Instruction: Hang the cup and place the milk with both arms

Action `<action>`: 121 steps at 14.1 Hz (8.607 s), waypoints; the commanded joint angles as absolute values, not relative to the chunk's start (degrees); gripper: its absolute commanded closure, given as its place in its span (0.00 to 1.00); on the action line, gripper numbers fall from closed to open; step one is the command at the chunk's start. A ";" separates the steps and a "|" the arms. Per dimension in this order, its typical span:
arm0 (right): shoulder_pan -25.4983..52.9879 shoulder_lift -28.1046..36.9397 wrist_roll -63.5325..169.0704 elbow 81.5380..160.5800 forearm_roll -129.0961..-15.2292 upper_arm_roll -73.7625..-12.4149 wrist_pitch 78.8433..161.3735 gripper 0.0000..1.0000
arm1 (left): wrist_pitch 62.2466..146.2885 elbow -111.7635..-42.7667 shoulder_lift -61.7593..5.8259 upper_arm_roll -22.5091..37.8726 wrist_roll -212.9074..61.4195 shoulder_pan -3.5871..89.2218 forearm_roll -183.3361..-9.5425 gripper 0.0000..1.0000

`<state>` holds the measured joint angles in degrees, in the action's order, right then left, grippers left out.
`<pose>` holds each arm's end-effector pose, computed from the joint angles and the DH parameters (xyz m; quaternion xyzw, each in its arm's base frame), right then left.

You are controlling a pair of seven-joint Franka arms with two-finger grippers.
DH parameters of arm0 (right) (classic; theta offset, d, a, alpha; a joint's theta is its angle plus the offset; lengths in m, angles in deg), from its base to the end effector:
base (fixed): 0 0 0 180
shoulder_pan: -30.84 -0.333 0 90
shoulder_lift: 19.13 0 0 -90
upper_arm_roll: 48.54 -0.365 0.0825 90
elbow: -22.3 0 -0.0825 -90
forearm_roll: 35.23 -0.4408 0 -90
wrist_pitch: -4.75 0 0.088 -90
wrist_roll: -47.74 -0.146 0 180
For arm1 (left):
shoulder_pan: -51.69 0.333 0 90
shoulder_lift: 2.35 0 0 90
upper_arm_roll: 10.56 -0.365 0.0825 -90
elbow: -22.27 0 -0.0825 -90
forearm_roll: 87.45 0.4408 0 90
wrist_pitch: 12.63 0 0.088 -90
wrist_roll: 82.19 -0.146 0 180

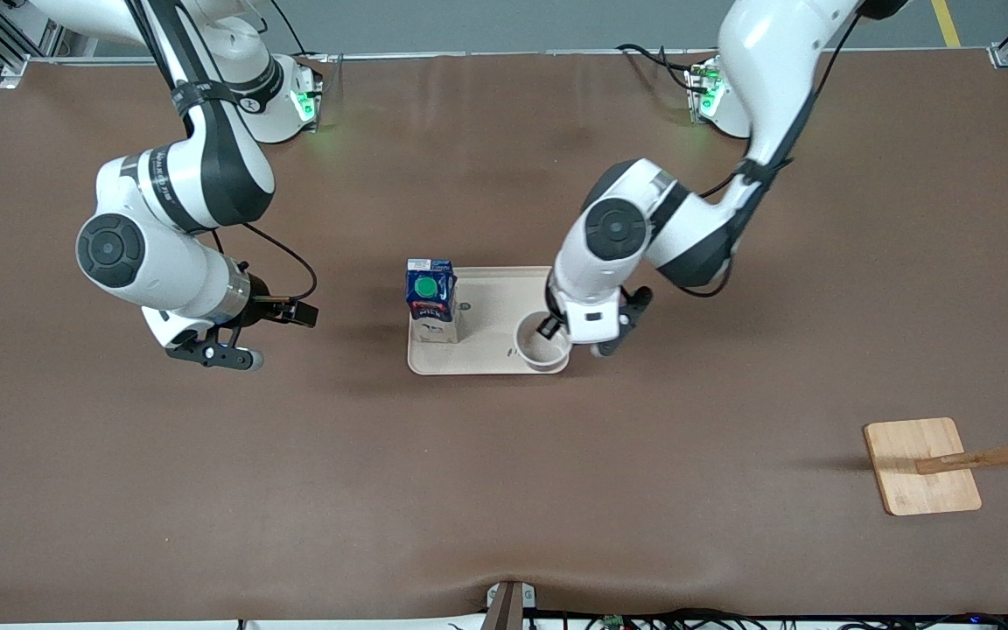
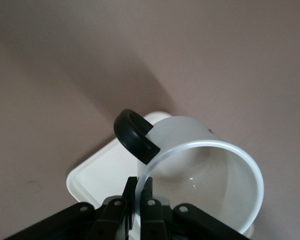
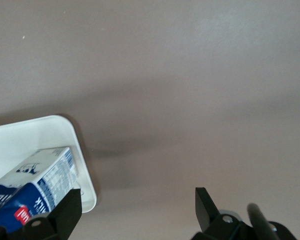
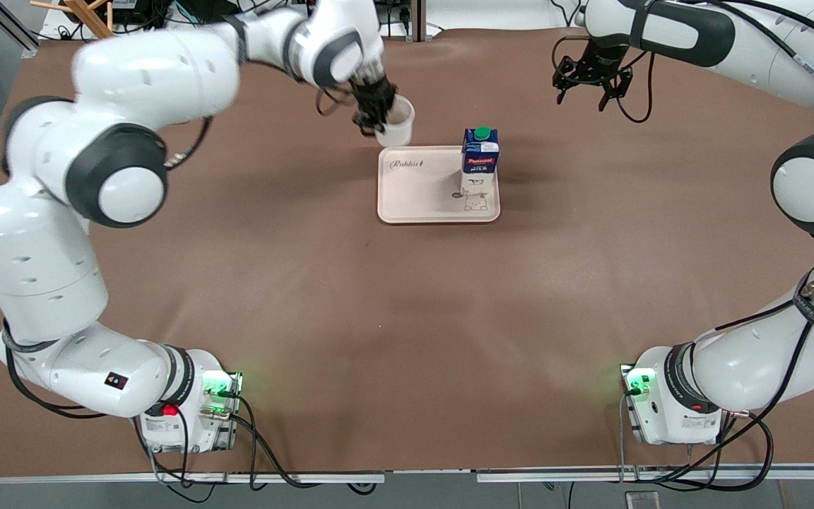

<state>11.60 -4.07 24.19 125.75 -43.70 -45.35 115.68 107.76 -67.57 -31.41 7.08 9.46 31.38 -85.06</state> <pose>0.6388 0.2018 0.3708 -0.9915 0.0954 0.0819 0.0341 0.6245 -0.4452 0.3424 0.8860 0.4597 -0.0393 0.0459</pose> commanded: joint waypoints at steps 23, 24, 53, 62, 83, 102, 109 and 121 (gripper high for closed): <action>-8.18 7.76 13.02 113.09 -39.01 -44.93 113.82 0.00 | 103.03 -53.93 -23.53 7.20 9.21 72.86 -97.63 1.00; -8.18 7.76 12.93 113.09 -39.10 -44.93 113.82 0.09 | 103.03 -53.67 -23.53 7.11 9.04 73.40 -99.03 1.00; 34.78 -1.38 56.85 124.66 -33.56 -44.58 112.12 1.00 | 104.35 -51.03 -30.47 7.02 3.59 82.10 -113.46 1.00; 36.03 -1.47 57.59 128.30 -33.30 -44.41 114.88 0.99 | 107.25 -50.94 -32.84 7.02 0.34 82.01 -113.38 0.88; 31.21 0.38 54.77 100.29 -35.06 -45.37 103.02 0.00 | 101.47 -49.62 -28.46 9.92 -0.19 77.09 -103.28 0.00; 29.43 -34.17 53.98 128.21 -33.82 -45.37 97.57 0.00 | 69.82 -50.06 -21.69 33.82 -15.02 77.00 -78.48 0.00; 30.58 -26.36 54.68 116.89 -33.82 -45.46 97.39 0.00 | 67.44 -50.33 -18.61 33.92 -33.84 77.44 -74.79 0.00; 30.49 -25.55 54.59 115.20 -33.91 -45.55 96.77 0.00 | 66.65 -50.50 -14.13 30.59 -51.69 78.24 -74.97 0.00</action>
